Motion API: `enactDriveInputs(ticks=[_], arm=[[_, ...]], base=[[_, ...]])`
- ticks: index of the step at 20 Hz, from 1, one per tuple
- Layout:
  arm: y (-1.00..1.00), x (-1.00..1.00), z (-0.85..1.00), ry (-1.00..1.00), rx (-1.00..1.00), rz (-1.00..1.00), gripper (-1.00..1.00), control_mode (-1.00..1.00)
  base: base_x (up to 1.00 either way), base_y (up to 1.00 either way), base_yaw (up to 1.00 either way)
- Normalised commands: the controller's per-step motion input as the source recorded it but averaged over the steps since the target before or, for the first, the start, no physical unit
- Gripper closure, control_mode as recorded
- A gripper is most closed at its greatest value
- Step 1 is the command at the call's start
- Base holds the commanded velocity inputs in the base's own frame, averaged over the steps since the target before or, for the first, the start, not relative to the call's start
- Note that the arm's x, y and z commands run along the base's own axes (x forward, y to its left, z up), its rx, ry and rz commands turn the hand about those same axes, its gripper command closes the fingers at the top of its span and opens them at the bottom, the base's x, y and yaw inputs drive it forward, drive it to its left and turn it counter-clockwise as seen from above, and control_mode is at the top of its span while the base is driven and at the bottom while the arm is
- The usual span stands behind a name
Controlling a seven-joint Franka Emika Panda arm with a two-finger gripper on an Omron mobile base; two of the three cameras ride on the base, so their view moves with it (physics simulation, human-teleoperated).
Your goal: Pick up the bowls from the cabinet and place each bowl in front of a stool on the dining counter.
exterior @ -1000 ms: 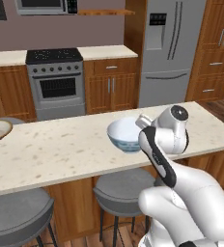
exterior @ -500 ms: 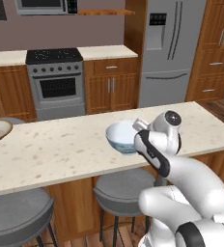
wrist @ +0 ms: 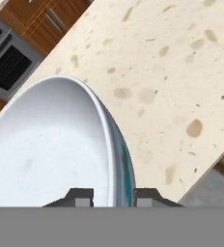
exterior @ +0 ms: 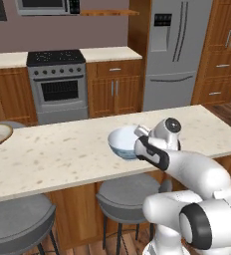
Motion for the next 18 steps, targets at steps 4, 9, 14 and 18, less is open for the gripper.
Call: enactDriveInputs(ticks=[4, 9, 14, 18], arm=[[0.0, 0.25, -0.18, 0.0, 0.0, 0.0, 1.0, -1.0], [0.0, 0.26, -0.2, 0.0, 0.0, 0.0, 1.0, -1.0], [0.0, 0.27, -0.22, 0.0, 0.0, 0.0, 1.0, -1.0], [0.0, 0.25, -0.28, 0.0, 0.0, 0.0, 1.0, -1.0]], base=[[0.0, 0.0, 0.0], [0.0, 0.0, 0.0], [0.0, 0.0, 0.0], [0.0, 0.0, 0.0]])
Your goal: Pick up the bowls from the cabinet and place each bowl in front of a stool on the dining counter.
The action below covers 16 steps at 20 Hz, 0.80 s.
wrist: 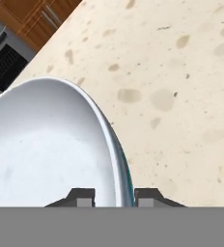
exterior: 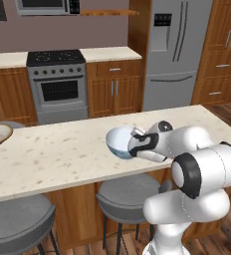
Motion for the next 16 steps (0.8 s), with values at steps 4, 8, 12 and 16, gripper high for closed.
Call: enactDriveInputs(ticks=[4, 8, 12, 16], arm=[[0.0, 0.19, -0.19, 0.0, 0.0, 0.0, 1.0, -1.0], [0.0, 0.0, 0.08, 0.0, 0.0, 0.0, -1.0, -1.0], [0.0, 0.0, 0.39, 0.0, 0.0, 0.0, -1.0, -1.0], [0.0, -0.02, 0.6, 0.0, 0.0, 0.0, -1.0, -1.0]], base=[[0.0, 0.0, 0.0], [0.0, 0.0, 0.0], [0.0, 0.0, 0.0], [0.0, 0.0, 0.0]])
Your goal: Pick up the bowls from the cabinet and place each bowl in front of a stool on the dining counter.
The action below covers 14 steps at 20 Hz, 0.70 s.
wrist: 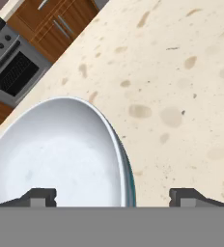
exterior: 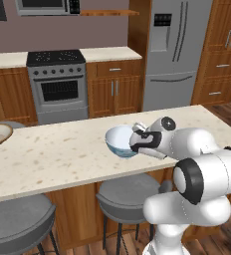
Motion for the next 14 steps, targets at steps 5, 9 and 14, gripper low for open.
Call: enactDriveInputs(ticks=[5, 9, 14], arm=[[0.0, -0.25, 0.76, 0.0, 0.0, 0.0, -1.0, -1.0], [-0.08, -0.46, 1.0, -0.06, 0.0, 0.0, -1.0, -1.0], [-0.2, -0.73, 1.0, -0.11, -0.01, 0.0, -1.0, -1.0]], base=[[0.0, 0.0, 0.0], [0.0, 0.0, 0.0], [0.0, 0.0, 0.0]])
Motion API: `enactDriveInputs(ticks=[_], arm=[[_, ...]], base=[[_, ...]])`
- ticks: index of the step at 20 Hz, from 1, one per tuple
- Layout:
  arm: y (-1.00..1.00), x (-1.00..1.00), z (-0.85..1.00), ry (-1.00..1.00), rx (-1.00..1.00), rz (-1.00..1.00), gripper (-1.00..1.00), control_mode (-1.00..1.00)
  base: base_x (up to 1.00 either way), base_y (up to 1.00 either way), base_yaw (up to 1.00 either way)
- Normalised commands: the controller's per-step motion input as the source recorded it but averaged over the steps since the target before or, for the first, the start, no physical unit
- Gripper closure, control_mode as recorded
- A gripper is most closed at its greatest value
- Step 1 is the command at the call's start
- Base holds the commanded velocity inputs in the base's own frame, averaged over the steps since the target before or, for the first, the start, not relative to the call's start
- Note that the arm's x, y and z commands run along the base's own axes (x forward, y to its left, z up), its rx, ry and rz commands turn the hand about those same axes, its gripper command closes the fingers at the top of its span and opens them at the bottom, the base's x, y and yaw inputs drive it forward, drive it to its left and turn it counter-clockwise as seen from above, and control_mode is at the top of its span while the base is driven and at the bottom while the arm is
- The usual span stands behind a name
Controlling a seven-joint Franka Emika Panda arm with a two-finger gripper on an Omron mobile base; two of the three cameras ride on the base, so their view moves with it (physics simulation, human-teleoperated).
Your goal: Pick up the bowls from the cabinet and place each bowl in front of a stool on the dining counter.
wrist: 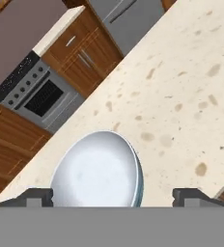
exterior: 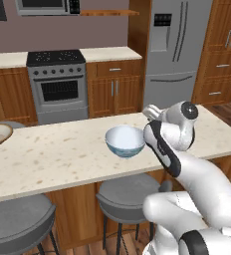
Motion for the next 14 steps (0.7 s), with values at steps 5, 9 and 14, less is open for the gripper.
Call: enactDriveInputs(ticks=[5, 9, 14], arm=[[-0.19, -0.94, 1.0, -0.06, 0.0, 0.02, -1.0, -1.0], [-0.09, -1.0, 1.0, -0.01, 0.0, 0.04, -1.0, -1.0], [-0.04, -0.92, 1.0, 0.0, 0.0, 0.02, -1.0, -1.0]], base=[[0.0, 0.0, 0.0], [0.0, 0.0, 0.0], [0.0, 0.0, 0.0]])
